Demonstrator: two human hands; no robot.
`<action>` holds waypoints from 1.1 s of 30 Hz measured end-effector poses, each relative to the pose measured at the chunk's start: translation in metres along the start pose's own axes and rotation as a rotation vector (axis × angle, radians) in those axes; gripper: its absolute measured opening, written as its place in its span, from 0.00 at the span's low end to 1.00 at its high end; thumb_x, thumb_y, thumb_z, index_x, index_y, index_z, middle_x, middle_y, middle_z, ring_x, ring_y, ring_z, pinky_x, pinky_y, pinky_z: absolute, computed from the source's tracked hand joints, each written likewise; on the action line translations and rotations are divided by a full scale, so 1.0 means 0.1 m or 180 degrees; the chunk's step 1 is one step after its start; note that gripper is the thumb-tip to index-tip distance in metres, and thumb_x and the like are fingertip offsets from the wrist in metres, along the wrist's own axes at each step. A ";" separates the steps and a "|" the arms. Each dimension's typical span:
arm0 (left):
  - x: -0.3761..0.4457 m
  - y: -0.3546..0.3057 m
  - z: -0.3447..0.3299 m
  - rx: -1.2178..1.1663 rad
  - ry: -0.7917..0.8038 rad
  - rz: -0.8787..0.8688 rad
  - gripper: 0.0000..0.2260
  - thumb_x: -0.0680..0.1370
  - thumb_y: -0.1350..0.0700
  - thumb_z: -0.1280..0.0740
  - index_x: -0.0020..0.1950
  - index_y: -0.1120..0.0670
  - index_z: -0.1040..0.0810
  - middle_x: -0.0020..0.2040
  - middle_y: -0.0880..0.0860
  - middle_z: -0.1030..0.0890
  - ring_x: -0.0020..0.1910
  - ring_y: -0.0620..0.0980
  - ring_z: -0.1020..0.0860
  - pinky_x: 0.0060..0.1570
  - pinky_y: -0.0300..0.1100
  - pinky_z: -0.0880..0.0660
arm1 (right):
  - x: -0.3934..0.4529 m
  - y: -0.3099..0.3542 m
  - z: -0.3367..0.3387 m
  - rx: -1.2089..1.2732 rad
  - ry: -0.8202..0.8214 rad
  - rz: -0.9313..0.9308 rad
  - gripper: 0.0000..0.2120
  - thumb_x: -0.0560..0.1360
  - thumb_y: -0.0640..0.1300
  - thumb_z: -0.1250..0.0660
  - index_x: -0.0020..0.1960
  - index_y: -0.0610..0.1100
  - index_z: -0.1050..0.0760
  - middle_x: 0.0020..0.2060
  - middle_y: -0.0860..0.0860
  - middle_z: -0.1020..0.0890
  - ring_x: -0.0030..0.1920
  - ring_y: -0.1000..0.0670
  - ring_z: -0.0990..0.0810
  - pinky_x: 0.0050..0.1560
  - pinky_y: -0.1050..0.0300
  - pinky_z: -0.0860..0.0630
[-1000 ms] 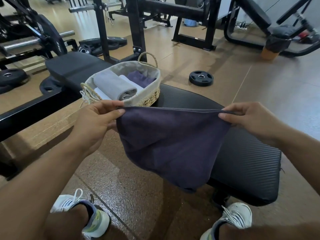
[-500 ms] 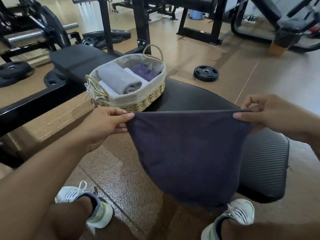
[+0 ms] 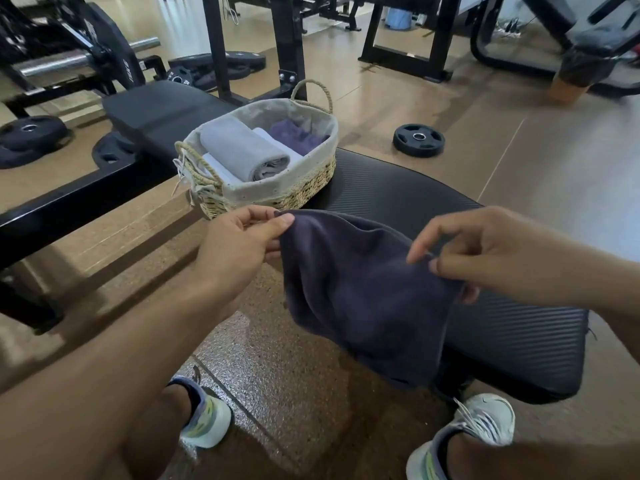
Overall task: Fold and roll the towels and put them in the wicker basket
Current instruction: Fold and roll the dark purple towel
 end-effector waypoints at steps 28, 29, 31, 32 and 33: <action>-0.47 0.02 -0.39 0.0625 0.1075 -0.0675 0.03 0.75 0.59 0.26 0.44 0.52 0.17 0.36 0.49 0.14 0.37 0.42 0.19 0.43 0.38 0.22 | 0.13 0.32 -0.37 -0.1023 -0.0835 0.0592 0.08 0.71 0.59 0.31 0.43 0.56 0.20 0.38 0.62 0.19 0.46 0.61 0.23 0.47 0.63 0.27; -0.47 0.00 -0.37 0.0674 0.0990 -0.0768 0.03 0.75 0.58 0.26 0.44 0.51 0.17 0.36 0.49 0.14 0.37 0.42 0.19 0.43 0.40 0.21 | 0.12 0.32 -0.37 -0.1048 -0.0780 0.0637 0.07 0.72 0.58 0.30 0.43 0.56 0.21 0.37 0.62 0.19 0.45 0.61 0.23 0.46 0.64 0.28; -0.43 -0.03 -0.29 0.0734 0.0713 -0.0926 0.03 0.75 0.56 0.25 0.45 0.52 0.17 0.38 0.50 0.14 0.37 0.44 0.19 0.43 0.48 0.20 | 0.12 0.34 -0.39 -0.1023 -0.0537 0.0719 0.05 0.74 0.56 0.30 0.44 0.55 0.22 0.37 0.61 0.18 0.44 0.62 0.21 0.44 0.65 0.28; -0.41 -0.05 -0.26 0.0767 0.0598 -0.0969 0.03 0.75 0.55 0.25 0.46 0.52 0.17 0.39 0.51 0.13 0.38 0.45 0.18 0.43 0.52 0.19 | 0.11 0.35 -0.41 -0.0978 -0.0412 0.0761 0.04 0.75 0.54 0.30 0.44 0.55 0.22 0.37 0.60 0.17 0.44 0.61 0.20 0.44 0.66 0.27; -0.39 -0.06 -0.23 0.0796 0.0544 -0.0976 0.03 0.75 0.55 0.25 0.47 0.52 0.17 0.39 0.51 0.13 0.38 0.46 0.18 0.44 0.55 0.19 | 0.11 0.35 -0.42 -0.0937 -0.0336 0.0792 0.03 0.75 0.53 0.29 0.45 0.55 0.22 0.38 0.60 0.16 0.43 0.61 0.19 0.45 0.66 0.26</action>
Point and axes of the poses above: each hand's wrist, its own x-axis towards the middle knuckle, its own z-axis out of the back of the hand, y = z × x, the point moved 6 cm from there along x, towards the middle knuckle
